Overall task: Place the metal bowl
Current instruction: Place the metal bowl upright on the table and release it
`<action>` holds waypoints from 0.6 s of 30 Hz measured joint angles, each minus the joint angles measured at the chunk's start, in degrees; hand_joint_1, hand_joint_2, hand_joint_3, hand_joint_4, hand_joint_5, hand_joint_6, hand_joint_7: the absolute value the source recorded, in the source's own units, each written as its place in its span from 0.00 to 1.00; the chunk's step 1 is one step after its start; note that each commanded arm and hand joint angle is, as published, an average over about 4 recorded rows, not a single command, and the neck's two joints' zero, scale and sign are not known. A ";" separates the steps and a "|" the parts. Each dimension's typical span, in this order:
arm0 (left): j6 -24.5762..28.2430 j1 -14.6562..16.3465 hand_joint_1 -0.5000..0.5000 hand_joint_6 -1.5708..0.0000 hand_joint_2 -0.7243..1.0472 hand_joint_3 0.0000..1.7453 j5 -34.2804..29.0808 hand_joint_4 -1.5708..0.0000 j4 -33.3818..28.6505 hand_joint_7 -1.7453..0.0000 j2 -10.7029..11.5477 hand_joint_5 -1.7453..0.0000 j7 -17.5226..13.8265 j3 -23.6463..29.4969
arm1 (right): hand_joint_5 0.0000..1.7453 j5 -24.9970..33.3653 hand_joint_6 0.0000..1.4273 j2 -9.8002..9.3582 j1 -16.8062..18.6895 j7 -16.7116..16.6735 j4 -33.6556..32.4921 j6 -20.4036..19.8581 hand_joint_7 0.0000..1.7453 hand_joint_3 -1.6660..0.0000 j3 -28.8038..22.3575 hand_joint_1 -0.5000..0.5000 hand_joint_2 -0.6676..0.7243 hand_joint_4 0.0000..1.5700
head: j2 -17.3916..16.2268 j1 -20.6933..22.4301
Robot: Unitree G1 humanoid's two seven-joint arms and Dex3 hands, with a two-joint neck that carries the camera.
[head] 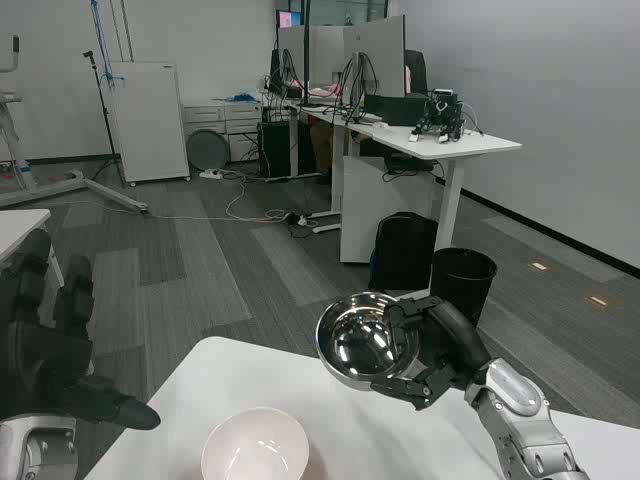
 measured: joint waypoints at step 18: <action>0.00 0.64 0.00 0.93 0.05 0.01 0.02 0.86 -0.52 0.79 -0.08 0.94 -0.11 0.23 | 0.61 -0.47 0.88 0.15 -0.28 -0.51 -2.01 -0.43 0.68 0.05 -0.04 0.38 0.14 0.93 | -0.32 -0.31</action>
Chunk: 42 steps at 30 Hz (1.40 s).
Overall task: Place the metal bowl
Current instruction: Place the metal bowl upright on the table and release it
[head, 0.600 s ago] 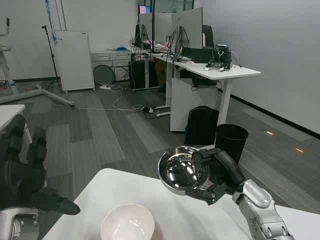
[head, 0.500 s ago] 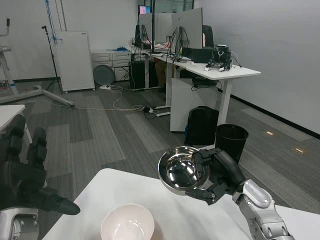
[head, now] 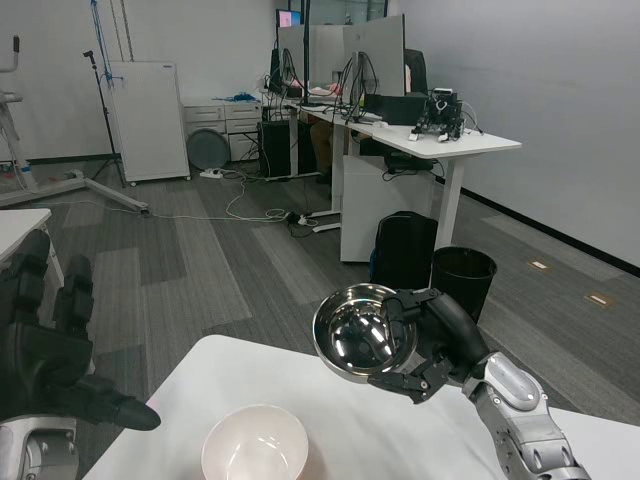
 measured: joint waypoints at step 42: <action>-0.04 1.10 0.00 0.93 0.05 0.00 0.06 0.86 -1.44 0.79 -0.10 0.94 -0.05 1.03 | 0.72 -17.87 0.78 5.90 13.92 0.18 -4.12 4.99 0.73 0.05 -6.70 0.38 0.13 0.81 | -24.14 -8.32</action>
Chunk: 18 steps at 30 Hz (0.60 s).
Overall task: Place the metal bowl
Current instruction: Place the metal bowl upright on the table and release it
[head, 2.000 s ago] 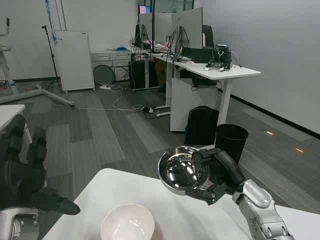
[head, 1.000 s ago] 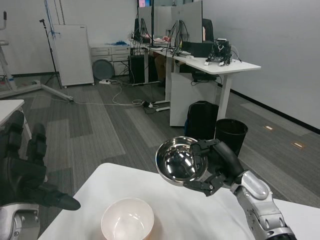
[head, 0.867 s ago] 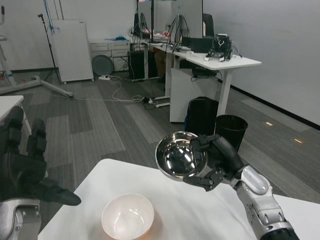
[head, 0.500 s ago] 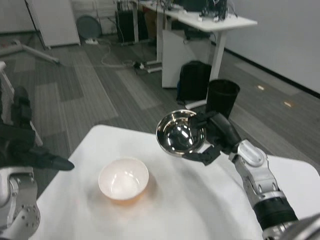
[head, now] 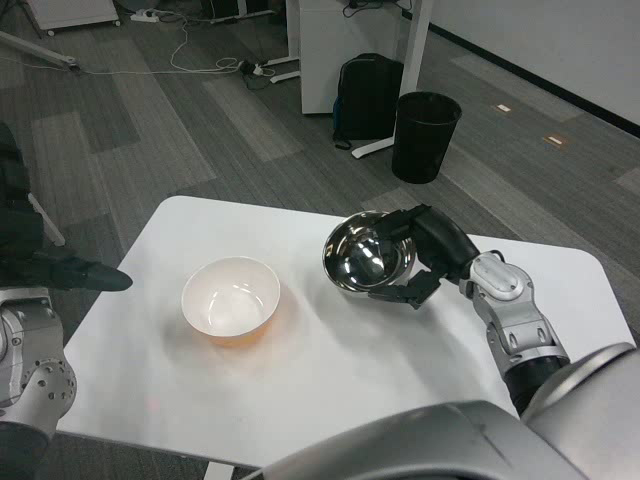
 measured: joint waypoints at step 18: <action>0.00 -0.11 0.00 0.93 0.05 0.00 -0.04 0.86 1.67 0.80 -0.06 0.97 0.00 0.00 | 0.35 0.48 0.25 -0.03 0.09 2.67 0.60 2.13 0.92 0.35 -0.11 0.22 0.34 0.36 | -3.52 -0.19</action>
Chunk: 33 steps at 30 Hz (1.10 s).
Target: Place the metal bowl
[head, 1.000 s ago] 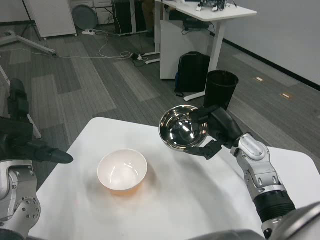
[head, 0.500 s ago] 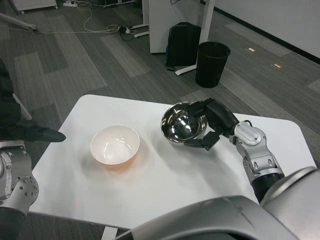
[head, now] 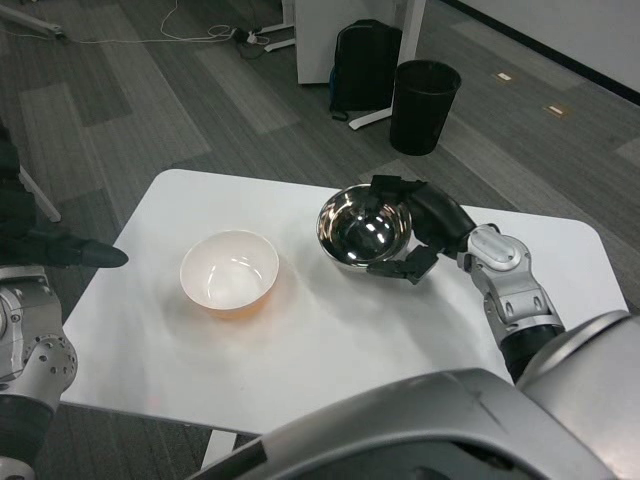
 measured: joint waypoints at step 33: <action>0.00 -1.09 0.00 0.93 0.05 0.01 -0.07 0.86 0.36 0.80 -0.01 0.94 0.03 -0.32 | 0.00 33.94 0.00 -0.12 0.60 2.35 7.40 -10.60 0.76 1.00 -3.02 0.04 0.91 0.00 | 5.14 -3.39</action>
